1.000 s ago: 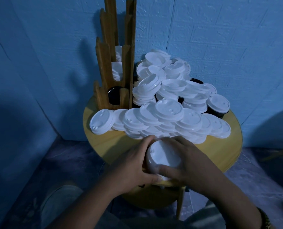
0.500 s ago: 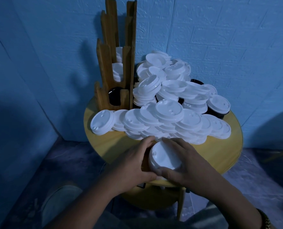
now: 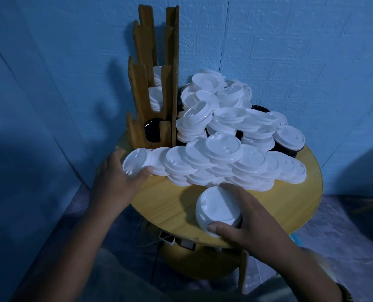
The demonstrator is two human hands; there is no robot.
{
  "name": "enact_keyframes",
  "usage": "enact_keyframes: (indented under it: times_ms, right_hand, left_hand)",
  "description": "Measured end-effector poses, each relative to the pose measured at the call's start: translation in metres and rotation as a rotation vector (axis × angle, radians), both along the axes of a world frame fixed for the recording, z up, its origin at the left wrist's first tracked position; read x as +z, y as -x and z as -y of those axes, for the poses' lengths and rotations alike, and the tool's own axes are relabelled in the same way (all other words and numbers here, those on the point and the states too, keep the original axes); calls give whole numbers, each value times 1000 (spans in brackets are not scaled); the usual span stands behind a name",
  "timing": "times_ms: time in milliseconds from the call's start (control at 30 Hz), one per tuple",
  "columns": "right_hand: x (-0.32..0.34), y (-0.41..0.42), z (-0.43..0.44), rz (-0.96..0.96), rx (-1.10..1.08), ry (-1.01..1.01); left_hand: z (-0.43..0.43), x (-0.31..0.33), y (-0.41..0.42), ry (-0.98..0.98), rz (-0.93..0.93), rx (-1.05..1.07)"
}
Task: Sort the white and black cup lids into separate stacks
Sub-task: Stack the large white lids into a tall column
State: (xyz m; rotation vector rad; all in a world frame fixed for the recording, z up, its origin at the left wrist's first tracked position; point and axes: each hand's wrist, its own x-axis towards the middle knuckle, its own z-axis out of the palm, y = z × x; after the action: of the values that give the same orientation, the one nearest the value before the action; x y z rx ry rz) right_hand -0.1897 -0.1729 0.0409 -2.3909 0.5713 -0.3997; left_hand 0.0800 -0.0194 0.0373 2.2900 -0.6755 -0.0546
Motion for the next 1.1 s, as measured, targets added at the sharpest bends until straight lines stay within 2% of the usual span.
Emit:
enact_keyframes:
  times_ms: [100,233,333,400,500,567,833,967,1100]
  right_hand:
    - [-1,0,0,-2,-3,11]
    - [-3,-1,1,8,-4,14]
    - [-6,-1,2,20,3,17]
    - [-8,-3,2,17,-6,21]
    - [-7,-7,0,35,8,24]
    - [-5,-9,-2,73,29,11]
    - [-2,15,7,81,124,-263]
    - [-3,9,4,137,73,-211]
    - [-5,8,6,147,86,-186]
  left_hand:
    - [-1,-7,-1,21,-36,-40]
    - [-1,-2,-3,74,8,-56]
    - [-8,10,11,203,56,-110]
    - [-10,21,34,216,-20,-291]
    - [-4,23,68,74,-113,-656]
    - [4,18,80,0,-139,-762]
    - [21,17,90,-67,-161,-871]
    - [27,12,94,-84,-190,-891]
    - [25,-3,102,-49,-225,-812]
